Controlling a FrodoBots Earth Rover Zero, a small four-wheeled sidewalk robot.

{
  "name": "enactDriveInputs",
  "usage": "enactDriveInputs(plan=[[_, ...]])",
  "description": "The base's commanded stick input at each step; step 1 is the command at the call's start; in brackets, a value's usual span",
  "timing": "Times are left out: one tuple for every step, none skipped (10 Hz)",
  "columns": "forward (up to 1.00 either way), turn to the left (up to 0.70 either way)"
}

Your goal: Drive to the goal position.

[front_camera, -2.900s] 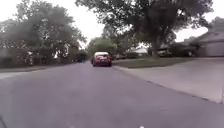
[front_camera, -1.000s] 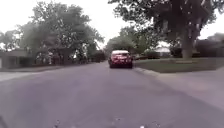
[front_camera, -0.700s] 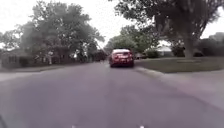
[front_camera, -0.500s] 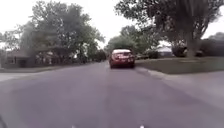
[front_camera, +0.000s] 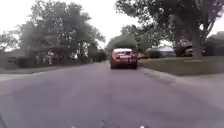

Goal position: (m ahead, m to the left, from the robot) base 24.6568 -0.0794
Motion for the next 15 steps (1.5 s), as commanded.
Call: enactDriveInputs(plan=[[1.0,0.02],[1.0,0.02],[1.0,0.05],[1.0,0.31],[1.0,0.4],[1.0,0.35],[1.0,0.14],[1.0,0.03],[1.0,0.02],[1.0,0.02],[1.0,0.02],[1.0,0.02],[1.0,0.02],[1.0,0.02],[1.0,0.02]])
